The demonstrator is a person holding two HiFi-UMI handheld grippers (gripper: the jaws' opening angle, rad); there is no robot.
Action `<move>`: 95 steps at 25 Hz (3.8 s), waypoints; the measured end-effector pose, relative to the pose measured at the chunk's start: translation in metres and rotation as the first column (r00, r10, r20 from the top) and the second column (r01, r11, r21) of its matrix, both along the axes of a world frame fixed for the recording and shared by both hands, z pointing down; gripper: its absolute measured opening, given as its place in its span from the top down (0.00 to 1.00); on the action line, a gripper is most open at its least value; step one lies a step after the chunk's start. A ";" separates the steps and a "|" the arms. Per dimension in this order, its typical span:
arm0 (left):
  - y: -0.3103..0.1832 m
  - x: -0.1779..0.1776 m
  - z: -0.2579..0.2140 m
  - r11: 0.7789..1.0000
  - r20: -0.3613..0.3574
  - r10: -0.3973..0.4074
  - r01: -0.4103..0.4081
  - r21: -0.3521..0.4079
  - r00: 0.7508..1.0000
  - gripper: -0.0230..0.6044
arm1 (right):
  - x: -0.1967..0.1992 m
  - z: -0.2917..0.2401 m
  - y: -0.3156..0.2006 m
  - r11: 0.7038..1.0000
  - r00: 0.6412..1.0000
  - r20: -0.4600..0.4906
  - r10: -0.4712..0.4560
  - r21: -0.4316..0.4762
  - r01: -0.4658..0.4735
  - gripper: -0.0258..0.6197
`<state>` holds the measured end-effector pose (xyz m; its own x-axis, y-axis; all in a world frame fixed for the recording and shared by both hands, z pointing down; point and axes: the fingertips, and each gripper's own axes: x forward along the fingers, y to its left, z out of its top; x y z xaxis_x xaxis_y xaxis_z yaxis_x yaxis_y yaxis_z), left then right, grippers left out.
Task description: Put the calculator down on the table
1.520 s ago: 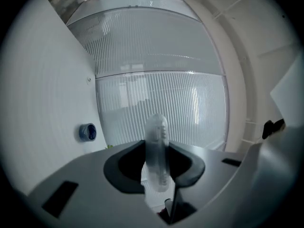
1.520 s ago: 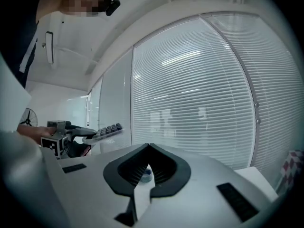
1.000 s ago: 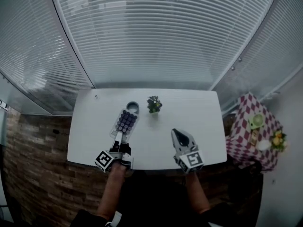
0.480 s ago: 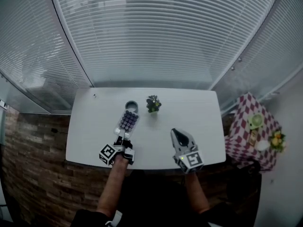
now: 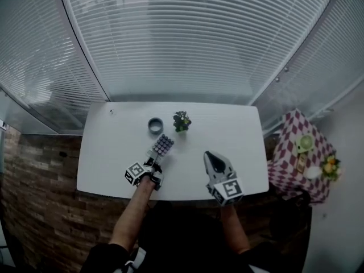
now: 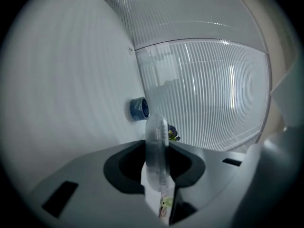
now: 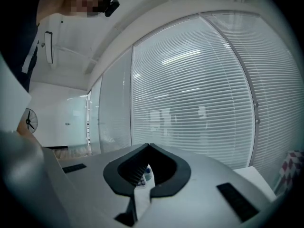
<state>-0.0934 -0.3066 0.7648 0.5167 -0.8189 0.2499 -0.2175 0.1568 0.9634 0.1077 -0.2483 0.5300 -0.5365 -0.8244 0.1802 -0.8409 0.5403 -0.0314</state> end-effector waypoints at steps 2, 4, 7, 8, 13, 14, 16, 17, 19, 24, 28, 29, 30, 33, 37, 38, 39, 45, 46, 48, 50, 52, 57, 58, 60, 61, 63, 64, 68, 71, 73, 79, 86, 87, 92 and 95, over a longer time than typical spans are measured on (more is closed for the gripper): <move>-0.001 0.005 0.012 1.000 0.008 0.020 -0.020 -0.018 1.000 0.80 | 0.002 0.002 0.002 1.000 1.000 -0.003 0.001 -0.004 -0.001 0.95; -0.003 0.009 0.022 0.999 0.011 0.036 -0.035 -0.036 0.999 0.80 | 0.003 0.001 0.003 1.000 1.000 0.004 0.005 -0.001 -0.005 0.95; -0.006 0.011 0.034 0.997 0.019 0.054 -0.053 -0.064 0.998 0.80 | 0.008 0.005 0.005 0.999 0.999 -0.017 0.027 -0.021 -0.027 0.95; -0.008 0.011 0.037 0.996 0.019 0.057 -0.056 -0.070 0.998 0.80 | 0.008 0.004 0.005 0.999 0.999 -0.021 0.028 -0.021 -0.029 0.95; -0.014 0.015 0.049 0.993 0.016 0.075 -0.073 -0.088 0.997 0.80 | 0.001 -0.005 0.007 1.000 1.000 -0.002 0.024 -0.003 -0.024 0.95; -0.016 0.014 0.052 0.993 0.015 0.079 -0.077 -0.091 0.997 0.80 | -0.001 -0.006 0.007 1.000 1.000 -0.003 0.023 0.004 -0.023 0.95; -0.019 0.013 0.057 0.991 0.010 0.088 -0.086 -0.099 0.996 0.80 | -0.004 -0.006 0.007 1.000 1.000 -0.019 0.018 0.011 -0.018 0.95; -0.020 0.012 0.061 0.990 0.011 0.095 -0.093 -0.104 0.995 0.80 | -0.006 -0.004 0.008 1.000 0.999 -0.029 0.014 0.006 -0.013 0.95; -0.020 0.013 0.066 0.988 0.021 0.110 -0.107 -0.111 0.994 0.80 | -0.004 0.002 0.012 1.000 0.999 -0.054 0.007 -0.010 -0.007 0.95; -0.021 0.016 0.071 0.985 0.011 0.123 -0.121 -0.124 0.992 0.80 | -0.001 0.003 0.013 0.999 0.999 -0.042 0.029 -0.012 -0.030 0.95; -0.023 0.017 0.072 0.984 -0.001 0.120 -0.119 -0.131 0.993 0.80 | 0.004 0.003 0.012 0.998 0.998 -0.036 0.053 -0.012 -0.054 0.95; -0.023 0.018 0.072 0.984 -0.002 0.122 -0.121 -0.130 0.993 0.80 | 0.006 0.003 0.013 0.998 0.998 -0.031 0.058 -0.011 -0.059 0.95; -0.023 0.018 0.073 0.984 0.000 0.124 -0.123 -0.128 0.992 0.80 | 0.007 0.004 0.014 0.998 0.998 -0.031 0.061 -0.013 -0.061 0.95; -0.024 0.016 0.075 0.984 0.019 0.137 -0.133 -0.122 0.990 0.80 | 0.005 0.004 0.016 0.998 0.998 -0.042 0.052 -0.019 -0.053 0.95; -0.024 0.014 0.077 0.981 0.029 0.142 -0.137 -0.139 0.989 0.80 | 0.003 0.005 0.018 0.999 0.998 -0.050 0.043 -0.027 -0.044 0.95; -0.025 0.013 0.077 0.980 0.034 0.143 -0.137 -0.145 0.989 0.80 | 0.004 0.004 0.018 0.999 0.998 -0.046 0.044 -0.023 -0.045 0.95; -0.025 0.012 0.077 0.979 0.044 0.145 -0.137 -0.154 0.988 0.80 | 0.004 0.003 0.017 0.999 0.998 -0.041 0.046 -0.017 -0.047 0.95; -0.021 0.008 0.075 0.951 0.211 0.232 -0.175 -0.255 0.950 0.62 | -0.002 -0.001 0.018 0.999 0.999 -0.021 0.047 0.000 -0.047 0.95; -0.021 0.008 0.073 0.946 0.232 0.240 -0.174 -0.272 0.943 0.58 | -0.004 -0.002 0.019 0.999 0.999 -0.017 0.043 0.006 -0.043 0.95; -0.018 0.007 0.071 0.940 0.268 0.251 -0.167 -0.299 0.930 0.56 | -0.006 -0.008 0.020 0.999 0.999 -0.010 0.033 0.013 -0.033 0.95; -0.013 0.004 0.071 0.931 0.313 0.273 -0.169 -0.323 0.910 0.56 | -0.007 -0.010 0.021 1.000 0.999 -0.023 0.028 0.011 -0.028 0.95; -0.010 -0.003 0.074 0.927 0.356 0.281 -0.156 -0.342 0.891 0.54 | -0.009 -0.009 0.020 1.000 0.999 -0.046 0.027 0.017 -0.026 0.95; -0.001 -0.016 0.071 0.940 0.340 0.217 -0.102 -0.326 0.915 0.53 | -0.011 -0.007 0.021 1.000 0.999 -0.032 0.020 0.002 -0.020 0.95; 0.002 -0.017 0.069 0.945 0.319 0.198 -0.094 -0.313 0.927 0.53 | -0.011 -0.007 0.021 1.000 1.000 -0.024 0.019 -0.004 -0.019 0.95; 0.008 -0.019 0.064 0.958 0.279 0.168 -0.090 -0.274 0.946 0.52 | -0.012 -0.007 0.020 1.000 1.000 -0.018 0.015 -0.002 -0.015 0.95; 0.011 -0.020 0.060 0.966 0.257 0.151 -0.087 -0.245 0.955 0.52 | -0.013 -0.008 0.020 1.000 1.000 -0.019 0.013 0.002 -0.013 0.95; 0.018 -0.022 0.045 0.983 0.207 0.113 -0.078 -0.169 0.972 0.51 | -0.012 -0.008 0.020 1.000 1.000 -0.023 0.011 0.006 -0.011 0.95; 0.021 -0.022 0.034 0.990 0.179 0.095 -0.074 -0.123 0.979 0.51 | -0.011 -0.009 0.021 1.000 1.000 -0.024 0.011 0.009 -0.011 0.95; 0.024 -0.026 -0.008 0.998 0.100 0.051 -0.054 0.027 0.994 0.51 | -0.009 -0.008 0.020 1.000 1.000 -0.019 0.012 0.007 -0.012 0.95; 0.026 -0.031 -0.038 0.994 0.115 0.034 -0.046 0.098 0.993 0.51 | -0.010 -0.010 0.018 1.000 1.000 -0.019 0.013 0.009 -0.013 0.95; 0.024 -0.037 -0.055 0.991 0.099 0.008 -0.021 0.134 0.995 0.51 | -0.009 -0.012 0.015 1.000 0.999 -0.030 0.026 0.015 -0.026 0.95; 0.024 -0.045 -0.085 0.982 0.067 -0.024 0.011 0.188 0.997 0.51 | -0.011 -0.014 0.014 1.000 1.000 -0.007 0.021 0.019 -0.021 0.95; 0.027 -0.046 -0.104 0.972 0.041 -0.046 0.035 0.231 0.998 0.51 | -0.012 -0.014 0.014 1.000 1.000 -0.006 0.014 0.014 -0.014 0.95; 0.027 -0.048 -0.105 0.973 0.027 -0.054 0.047 0.228 0.998 0.51 | -0.013 -0.014 0.015 1.000 1.000 -0.008 0.013 0.011 -0.013 0.95; 0.027 -0.050 -0.105 0.973 0.019 -0.064 0.058 0.223 0.998 0.51 | -0.016 -0.014 0.016 1.000 1.000 -0.010 0.001 0.026 -0.001 0.95; 0.028 -0.046 -0.112 0.969 0.008 -0.054 0.050 0.242 0.999 0.51 | -0.018 -0.015 0.017 0.999 1.000 0.001 -0.013 0.033 0.013 0.95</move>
<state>-0.1389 -0.2786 0.6525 0.4696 -0.8815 0.0485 -0.2292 -0.0687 0.9710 0.0894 -0.2317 0.5148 -0.5477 -0.8226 0.1526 -0.8335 0.5523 -0.0143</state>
